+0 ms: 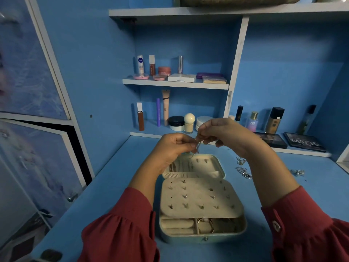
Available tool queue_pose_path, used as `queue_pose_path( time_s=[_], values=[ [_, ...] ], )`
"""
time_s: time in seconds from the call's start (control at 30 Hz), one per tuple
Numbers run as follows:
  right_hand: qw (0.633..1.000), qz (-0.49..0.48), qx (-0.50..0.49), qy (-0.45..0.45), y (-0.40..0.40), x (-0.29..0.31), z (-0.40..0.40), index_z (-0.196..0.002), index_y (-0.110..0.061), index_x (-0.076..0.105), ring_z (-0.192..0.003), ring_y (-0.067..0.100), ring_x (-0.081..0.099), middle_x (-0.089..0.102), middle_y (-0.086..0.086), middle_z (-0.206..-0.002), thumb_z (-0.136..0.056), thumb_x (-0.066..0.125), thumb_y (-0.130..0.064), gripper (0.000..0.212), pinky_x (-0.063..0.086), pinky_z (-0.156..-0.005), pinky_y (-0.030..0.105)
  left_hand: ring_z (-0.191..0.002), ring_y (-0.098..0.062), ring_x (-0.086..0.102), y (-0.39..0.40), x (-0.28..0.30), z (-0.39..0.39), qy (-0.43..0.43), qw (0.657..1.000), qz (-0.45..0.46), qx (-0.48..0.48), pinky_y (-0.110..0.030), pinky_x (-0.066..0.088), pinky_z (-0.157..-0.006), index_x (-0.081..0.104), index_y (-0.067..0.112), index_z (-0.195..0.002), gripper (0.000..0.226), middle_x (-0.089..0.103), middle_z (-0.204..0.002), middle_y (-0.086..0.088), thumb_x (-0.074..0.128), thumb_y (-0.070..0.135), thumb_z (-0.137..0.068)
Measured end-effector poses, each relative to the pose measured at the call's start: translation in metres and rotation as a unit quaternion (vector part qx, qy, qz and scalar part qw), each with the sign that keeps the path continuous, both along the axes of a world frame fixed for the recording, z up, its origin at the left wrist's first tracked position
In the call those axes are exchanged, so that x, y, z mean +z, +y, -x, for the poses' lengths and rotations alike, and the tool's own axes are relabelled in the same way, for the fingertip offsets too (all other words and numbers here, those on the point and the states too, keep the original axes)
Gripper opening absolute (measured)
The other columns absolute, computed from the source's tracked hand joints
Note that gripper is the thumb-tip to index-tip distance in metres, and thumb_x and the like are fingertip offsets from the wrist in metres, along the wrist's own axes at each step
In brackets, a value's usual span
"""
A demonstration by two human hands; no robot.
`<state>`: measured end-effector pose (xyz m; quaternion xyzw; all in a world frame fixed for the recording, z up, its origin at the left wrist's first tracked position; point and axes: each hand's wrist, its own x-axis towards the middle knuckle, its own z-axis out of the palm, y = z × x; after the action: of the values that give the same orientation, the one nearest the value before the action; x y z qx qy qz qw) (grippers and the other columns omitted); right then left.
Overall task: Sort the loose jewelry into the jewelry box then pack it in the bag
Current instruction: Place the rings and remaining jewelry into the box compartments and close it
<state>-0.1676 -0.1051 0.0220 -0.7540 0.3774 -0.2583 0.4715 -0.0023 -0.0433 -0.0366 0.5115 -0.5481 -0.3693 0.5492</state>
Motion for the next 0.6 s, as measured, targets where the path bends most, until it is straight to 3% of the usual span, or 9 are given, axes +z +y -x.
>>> queue_pose_path(
  time_s=[0.07, 0.17, 0.23, 0.37, 0.5, 0.6],
  values=[
    [1.000, -0.006, -0.015, -0.004, 0.000, 0.000, 0.001, -0.086, -0.017, 0.066, -0.076, 0.013, 0.064, 0.074, 0.001, -0.082, -0.092, 0.058, -0.014, 0.010, 0.039, -0.066, 0.029, -0.072, -0.006, 0.065, 0.001, 0.001, -0.002, 0.000, 1.000, -0.005, 0.016, -0.012, 0.045, -0.064, 0.070, 0.012, -0.088, 0.007, 0.071, -0.075, -0.001, 0.066, 0.006, -0.086],
    [0.999, -0.006, -0.024, 0.037, 0.000, 0.001, 0.002, -0.087, -0.017, 0.068, -0.077, 0.015, 0.063, 0.073, 0.003, -0.081, -0.091, 0.056, -0.013, 0.013, 0.041, -0.068, 0.029, -0.070, -0.005, 0.062, 0.000, 0.002, -0.004, 0.012, 0.999, -0.015, 0.035, -0.020, 0.042, -0.063, 0.071, 0.017, -0.087, 0.007, 0.071, -0.072, 0.004, 0.065, 0.013, -0.087],
    [0.991, 0.002, -0.019, 0.131, 0.000, 0.002, 0.003, -0.095, -0.012, 0.071, -0.080, 0.014, 0.063, 0.073, 0.006, -0.089, -0.090, 0.058, -0.015, 0.015, 0.043, -0.073, 0.029, -0.068, -0.004, 0.061, -0.001, 0.001, -0.005, 0.018, 0.999, -0.018, 0.047, -0.021, 0.042, -0.063, 0.071, 0.016, -0.088, 0.006, 0.069, -0.070, 0.005, 0.065, 0.013, -0.087],
    [0.951, 0.002, -0.007, 0.311, -0.003, -0.006, -0.001, -0.103, -0.003, 0.072, -0.079, 0.012, 0.062, 0.074, 0.010, -0.099, -0.083, 0.067, -0.020, 0.027, 0.045, -0.073, 0.026, -0.063, 0.001, 0.061, -0.003, -0.001, 0.000, -0.011, 0.998, -0.025, 0.060, -0.007, 0.041, -0.053, 0.070, 0.007, -0.088, 0.004, 0.067, -0.075, 0.002, 0.066, 0.007, -0.086],
    [0.934, -0.030, -0.005, 0.357, -0.005, -0.015, -0.005, -0.097, -0.004, 0.074, -0.074, 0.013, 0.062, 0.074, 0.009, -0.095, -0.080, 0.070, -0.020, 0.024, 0.035, -0.053, 0.021, -0.069, -0.003, 0.062, -0.009, -0.008, 0.002, -0.052, 0.997, -0.028, 0.059, -0.013, 0.049, -0.065, 0.070, 0.013, -0.082, 0.007, 0.069, -0.078, 0.004, 0.068, 0.007, -0.085],
    [0.933, -0.033, 0.004, 0.358, -0.006, -0.017, -0.003, -0.101, -0.008, 0.072, -0.078, 0.014, 0.059, 0.072, 0.012, -0.103, -0.081, 0.070, -0.021, 0.024, 0.036, -0.054, 0.021, -0.076, -0.008, 0.062, -0.012, -0.011, 0.002, -0.083, 0.995, -0.026, 0.058, -0.020, 0.052, -0.073, 0.071, 0.019, -0.080, 0.008, 0.070, -0.081, 0.004, 0.071, 0.012, -0.084]
  ],
)
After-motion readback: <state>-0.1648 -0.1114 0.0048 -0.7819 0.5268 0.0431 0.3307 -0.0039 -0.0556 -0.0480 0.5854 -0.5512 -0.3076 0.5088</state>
